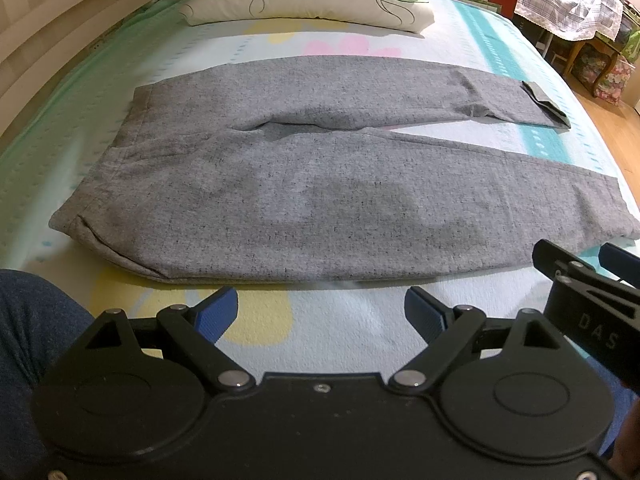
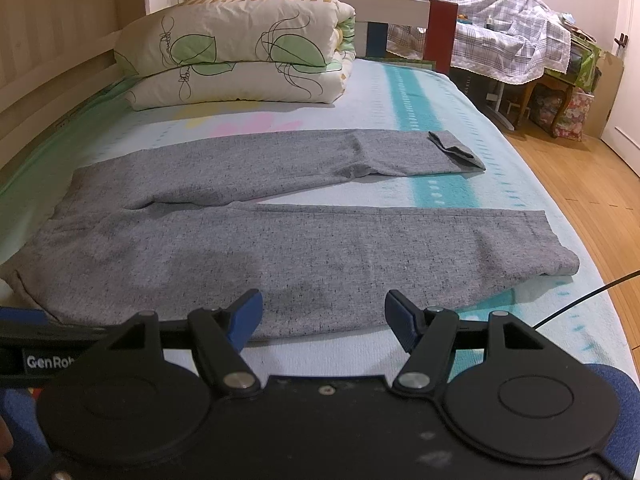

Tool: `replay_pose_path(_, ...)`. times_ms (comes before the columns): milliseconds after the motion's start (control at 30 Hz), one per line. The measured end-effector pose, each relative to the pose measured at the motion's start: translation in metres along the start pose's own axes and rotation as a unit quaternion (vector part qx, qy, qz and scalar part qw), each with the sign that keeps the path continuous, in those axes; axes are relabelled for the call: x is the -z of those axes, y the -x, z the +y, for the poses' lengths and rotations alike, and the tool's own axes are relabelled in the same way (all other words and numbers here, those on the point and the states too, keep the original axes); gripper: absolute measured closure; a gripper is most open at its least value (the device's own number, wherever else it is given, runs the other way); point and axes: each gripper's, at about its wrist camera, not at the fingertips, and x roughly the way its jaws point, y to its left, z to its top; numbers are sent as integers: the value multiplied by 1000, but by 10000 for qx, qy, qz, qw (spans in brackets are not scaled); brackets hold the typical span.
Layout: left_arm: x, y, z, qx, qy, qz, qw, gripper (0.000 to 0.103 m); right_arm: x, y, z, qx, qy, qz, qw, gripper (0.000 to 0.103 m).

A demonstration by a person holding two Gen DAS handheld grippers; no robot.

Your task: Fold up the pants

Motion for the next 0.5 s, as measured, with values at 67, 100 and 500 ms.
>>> replay_pose_path(67,0,0,0,-2,2,10,10000,12,0,0,0,-3,-3,4,10000,35)
replay_pose_path(100,0,-1,0,2,4,12,10000,12,0,0,0,-2,-1,5,10000,35)
replay_pose_path(500,1,-2,-1,8,-18,28,10000,12,1,-1,0,-6,21,31,10000,35)
